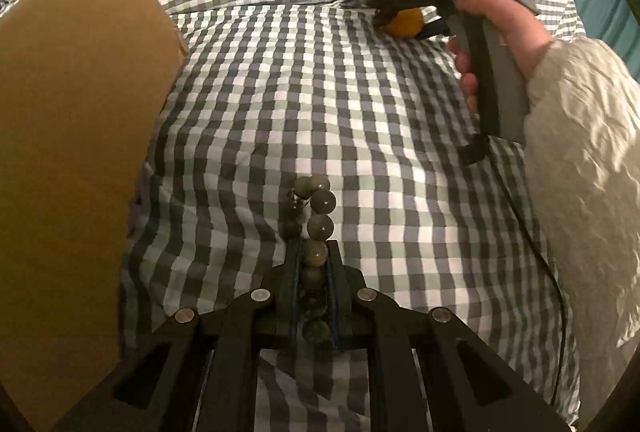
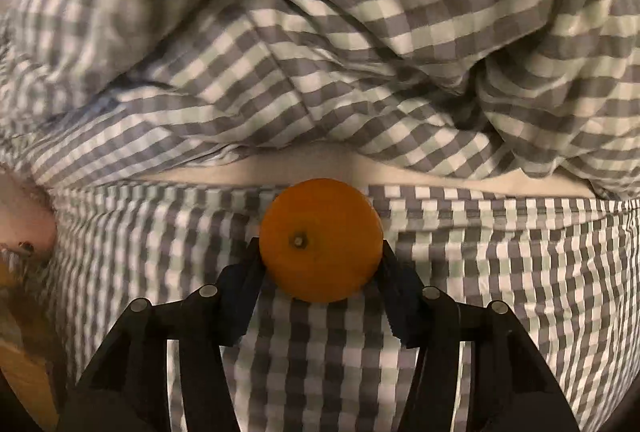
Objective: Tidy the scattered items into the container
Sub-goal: 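Grasp the dark bead bracelet with the left gripper while the right grasps the orange, then carry the bracelet and orange into the cardboard box and release both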
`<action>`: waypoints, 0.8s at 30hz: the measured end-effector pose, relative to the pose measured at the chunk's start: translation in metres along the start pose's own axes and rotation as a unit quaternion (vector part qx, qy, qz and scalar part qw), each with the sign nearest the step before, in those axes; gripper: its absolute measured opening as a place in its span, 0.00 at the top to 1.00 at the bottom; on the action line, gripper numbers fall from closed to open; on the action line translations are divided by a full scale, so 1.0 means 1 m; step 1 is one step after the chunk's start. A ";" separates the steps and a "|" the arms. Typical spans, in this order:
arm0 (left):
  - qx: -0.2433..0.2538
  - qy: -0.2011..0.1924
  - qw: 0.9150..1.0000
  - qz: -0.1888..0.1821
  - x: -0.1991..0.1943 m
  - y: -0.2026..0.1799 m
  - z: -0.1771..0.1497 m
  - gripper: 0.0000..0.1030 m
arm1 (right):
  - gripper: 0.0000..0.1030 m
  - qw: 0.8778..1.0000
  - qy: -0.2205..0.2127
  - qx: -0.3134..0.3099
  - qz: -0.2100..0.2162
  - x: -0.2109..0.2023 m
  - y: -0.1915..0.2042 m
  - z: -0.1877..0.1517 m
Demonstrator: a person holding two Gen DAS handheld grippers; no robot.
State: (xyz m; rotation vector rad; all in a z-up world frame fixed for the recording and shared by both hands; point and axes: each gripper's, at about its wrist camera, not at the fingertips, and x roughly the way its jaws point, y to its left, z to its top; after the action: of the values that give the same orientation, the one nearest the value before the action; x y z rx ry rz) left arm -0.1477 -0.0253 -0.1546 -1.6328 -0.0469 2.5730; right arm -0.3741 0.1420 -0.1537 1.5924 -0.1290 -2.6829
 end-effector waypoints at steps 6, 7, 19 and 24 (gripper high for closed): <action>-0.002 -0.012 1.000 -0.008 -0.016 -0.004 0.002 0.89 | 0.48 0.999 -0.040 -0.010 0.026 -0.072 -0.007 -0.028; -0.002 -0.017 1.000 -0.010 -0.021 -0.006 0.002 0.89 | 0.48 0.998 -0.044 -0.009 0.032 -0.084 -0.009 -0.033; -0.002 -0.080 0.996 -0.026 -0.109 -0.025 0.014 0.89 | 0.48 0.988 -0.088 -0.033 0.120 -0.230 -0.013 -0.094; -0.031 -0.113 0.993 -0.015 -0.154 -0.004 0.018 0.89 | 0.48 0.982 -0.100 -0.062 0.145 -0.270 0.023 -0.108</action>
State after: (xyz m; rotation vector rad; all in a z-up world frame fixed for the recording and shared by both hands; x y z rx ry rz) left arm -0.0989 -0.0356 -0.0074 -1.3389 -0.1672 2.7469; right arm -0.1506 0.1277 0.0332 1.1664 -0.1777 -2.5587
